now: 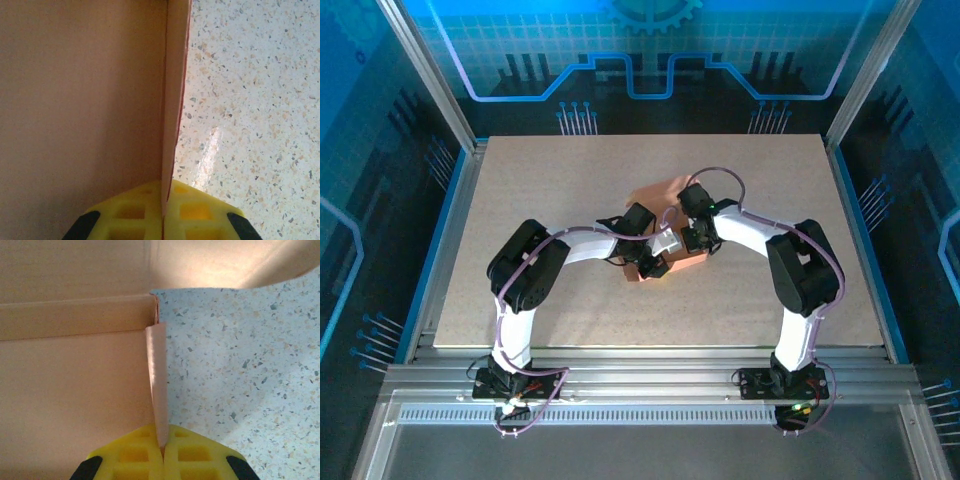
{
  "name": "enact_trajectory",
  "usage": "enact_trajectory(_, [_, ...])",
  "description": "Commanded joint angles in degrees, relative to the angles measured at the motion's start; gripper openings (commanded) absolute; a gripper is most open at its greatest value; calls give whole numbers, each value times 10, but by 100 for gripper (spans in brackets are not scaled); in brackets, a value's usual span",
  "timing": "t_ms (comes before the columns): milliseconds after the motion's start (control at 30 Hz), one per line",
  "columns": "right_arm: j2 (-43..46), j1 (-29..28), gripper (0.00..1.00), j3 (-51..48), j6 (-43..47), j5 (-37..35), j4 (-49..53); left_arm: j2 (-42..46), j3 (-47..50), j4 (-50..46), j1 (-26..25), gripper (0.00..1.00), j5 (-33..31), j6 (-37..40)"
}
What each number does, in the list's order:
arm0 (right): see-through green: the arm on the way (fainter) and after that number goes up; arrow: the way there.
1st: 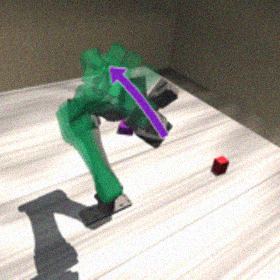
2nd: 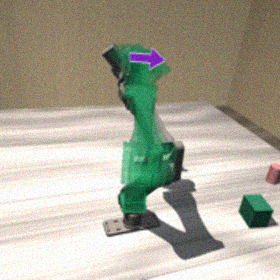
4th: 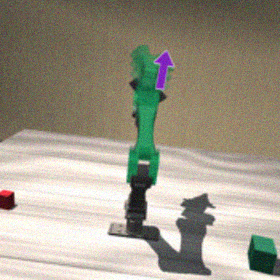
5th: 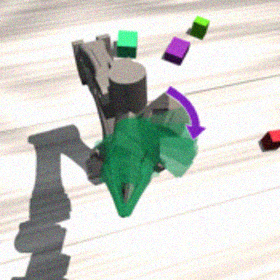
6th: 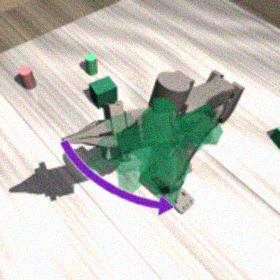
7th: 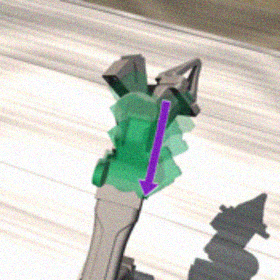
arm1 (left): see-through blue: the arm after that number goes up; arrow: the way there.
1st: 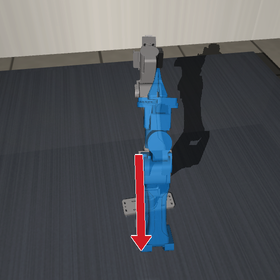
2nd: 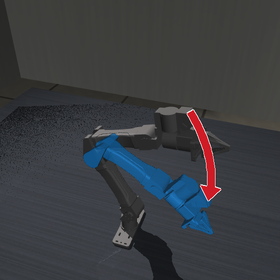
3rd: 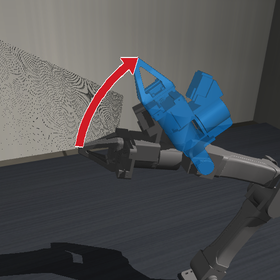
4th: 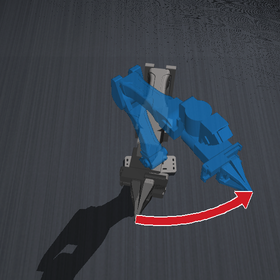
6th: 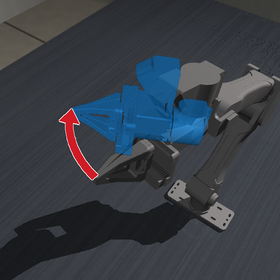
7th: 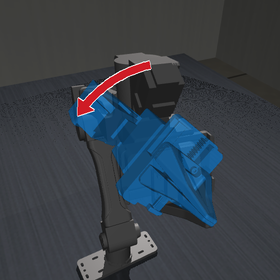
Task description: Fold the paper box
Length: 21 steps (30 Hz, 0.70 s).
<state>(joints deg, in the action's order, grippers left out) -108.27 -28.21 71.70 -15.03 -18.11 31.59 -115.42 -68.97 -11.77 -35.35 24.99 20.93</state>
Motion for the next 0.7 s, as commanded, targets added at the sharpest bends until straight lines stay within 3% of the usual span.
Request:
enact_trajectory(0, [-50,-22,0,4,-20,-29,60,-43,13,-68,0,0,-29,-3])
enact_trajectory(467, [-147,-132,0,44,-164,-218,175,-31,27,-52,45,0,29,-30])
enact_trajectory(533, [-138,-130,0,41,-159,-197,157,-31,26,-53,45,8,31,-29])
enact_trajectory(600, [-115,-119,0,26,-157,-160,127,-28,29,-50,44,29,29,-30])
enact_trajectory(667, [-92,-106,0,13,-155,-139,105,-21,35,-42,44,42,26,-33])
